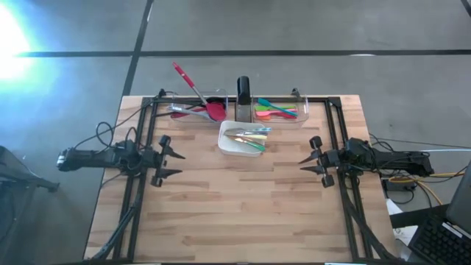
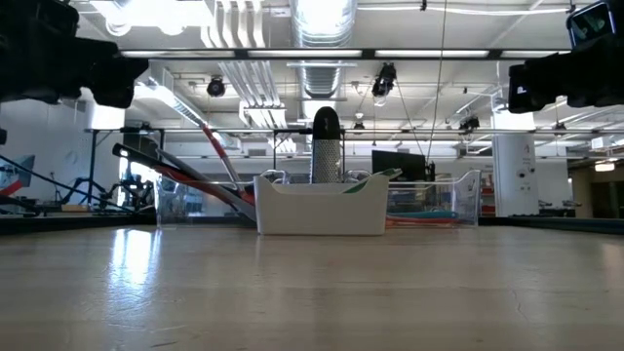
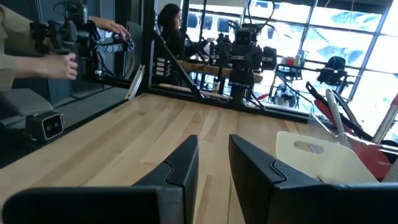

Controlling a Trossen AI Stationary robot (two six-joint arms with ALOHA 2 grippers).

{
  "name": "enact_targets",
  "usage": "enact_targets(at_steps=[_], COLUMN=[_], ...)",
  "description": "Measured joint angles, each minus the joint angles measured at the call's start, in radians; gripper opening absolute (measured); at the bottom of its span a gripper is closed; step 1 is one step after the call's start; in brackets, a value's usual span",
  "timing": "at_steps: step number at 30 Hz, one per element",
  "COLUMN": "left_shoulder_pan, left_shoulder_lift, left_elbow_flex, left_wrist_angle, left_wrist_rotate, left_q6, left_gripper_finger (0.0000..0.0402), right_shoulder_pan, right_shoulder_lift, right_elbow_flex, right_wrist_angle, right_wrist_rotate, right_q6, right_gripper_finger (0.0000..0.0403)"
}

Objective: Pick & Place Kitchen Items
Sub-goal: Return to Home Position

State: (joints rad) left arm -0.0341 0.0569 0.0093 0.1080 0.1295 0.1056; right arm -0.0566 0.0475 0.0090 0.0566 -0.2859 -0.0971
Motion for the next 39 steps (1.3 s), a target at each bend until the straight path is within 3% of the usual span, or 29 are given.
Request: enact_targets(at_steps=[8,30,39], left_shoulder_pan=[0.000,0.000,0.000], left_shoulder_lift=[-0.055,-0.053,-0.053], left_elbow_flex=[-0.001,-0.002,-0.003], left_wrist_angle=[-0.080,-0.065,-0.065], left_wrist_rotate=[-0.026,-0.023,-0.023], left_q6=[-0.006,-0.009,-0.008], left_gripper_finger=[0.0229,0.0229,0.0229], right_shoulder_pan=[0.000,0.000,0.000], right_shoulder_lift=[0.001,0.001,0.001], right_elbow_flex=[0.000,0.000,0.000], right_wrist_angle=[0.000,0.000,0.000], right_wrist_rotate=[0.000,0.000,0.000], right_q6=[0.000,0.000,0.000], right_gripper_finger=[0.0069,0.0094,0.0078])
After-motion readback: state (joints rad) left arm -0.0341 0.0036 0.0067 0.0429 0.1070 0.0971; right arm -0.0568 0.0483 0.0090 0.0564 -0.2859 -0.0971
